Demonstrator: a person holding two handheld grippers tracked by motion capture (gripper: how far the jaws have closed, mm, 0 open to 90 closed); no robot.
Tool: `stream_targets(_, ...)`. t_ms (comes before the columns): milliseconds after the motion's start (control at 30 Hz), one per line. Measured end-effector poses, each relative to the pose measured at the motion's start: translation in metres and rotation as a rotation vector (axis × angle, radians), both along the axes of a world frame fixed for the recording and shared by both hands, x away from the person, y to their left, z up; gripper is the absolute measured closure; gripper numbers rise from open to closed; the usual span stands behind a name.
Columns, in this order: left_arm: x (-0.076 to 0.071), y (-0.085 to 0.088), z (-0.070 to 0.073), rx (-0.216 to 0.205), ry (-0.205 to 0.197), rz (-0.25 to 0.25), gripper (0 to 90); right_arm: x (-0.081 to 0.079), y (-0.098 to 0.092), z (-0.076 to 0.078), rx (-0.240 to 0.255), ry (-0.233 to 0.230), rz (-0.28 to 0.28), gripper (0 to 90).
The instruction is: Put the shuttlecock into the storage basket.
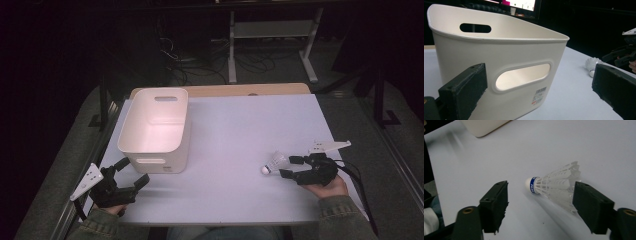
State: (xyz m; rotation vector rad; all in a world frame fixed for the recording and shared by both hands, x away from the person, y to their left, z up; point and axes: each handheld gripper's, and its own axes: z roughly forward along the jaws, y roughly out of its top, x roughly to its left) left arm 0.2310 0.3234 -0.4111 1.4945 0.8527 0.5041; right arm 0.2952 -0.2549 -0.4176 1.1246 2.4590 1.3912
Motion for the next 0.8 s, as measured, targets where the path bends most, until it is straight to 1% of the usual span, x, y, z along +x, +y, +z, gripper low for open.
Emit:
stream_targets(67, 0.000, 0.000, 0.000, 0.004, 0.001, -0.001, 0.0, 0.000, 0.000, 0.000, -0.010, 0.013, 0.005, 35.2)
stream_targets(133, 0.000, 0.000, 0.000, -0.002, 0.002, 0.000, 0.0, 0.000, 0.001, -0.001, -0.012, 0.011, 0.011, 40.0)
stream_targets(200, 0.000, 0.000, 0.000, -0.001, 0.001, 0.000, 0.0, 0.000, 0.001, -0.001, -0.017, 0.012, 0.015, 48.4)
stream_targets(267, 0.000, 0.000, 0.000, 0.000, 0.003, -0.001, 0.0, 0.000, 0.001, -0.002, -0.025, 0.026, 0.012, 54.7)
stream_targets(367, 0.000, 0.000, 0.000, -0.003, 0.000, -0.002, 0.0, 0.002, 0.002, -0.004, -0.038, 0.034, 0.014, 63.4)
stream_targets(467, 0.000, 0.000, 0.000, -0.001, 0.000, -0.002, 0.0, 0.004, 0.004, -0.006, -0.059, 0.043, 0.017, 70.1)
stream_targets(533, 0.000, 0.000, 0.000, -0.002, 0.000, -0.002, 0.0, 0.006, 0.005, -0.007, -0.070, 0.040, 0.012, 73.0)
stream_targets(567, 0.000, 0.000, 0.000, -0.002, 0.000, -0.002, 0.0, 0.006, 0.005, -0.007, -0.075, 0.048, 0.005, 74.3)
stream_targets(600, 0.000, 0.000, 0.000, -0.002, -0.001, -0.001, 0.0, 0.008, 0.005, -0.008, -0.083, 0.037, 0.002, 75.0)
stream_targets(700, 0.000, 0.000, 0.000, -0.003, -0.001, -0.002, 0.0, 0.010, 0.004, -0.009, -0.095, 0.039, -0.005, 79.5)
stream_targets(800, 0.000, 0.000, 0.000, -0.004, 0.000, -0.002, 0.0, 0.011, 0.005, -0.010, -0.101, 0.045, -0.009, 80.4)
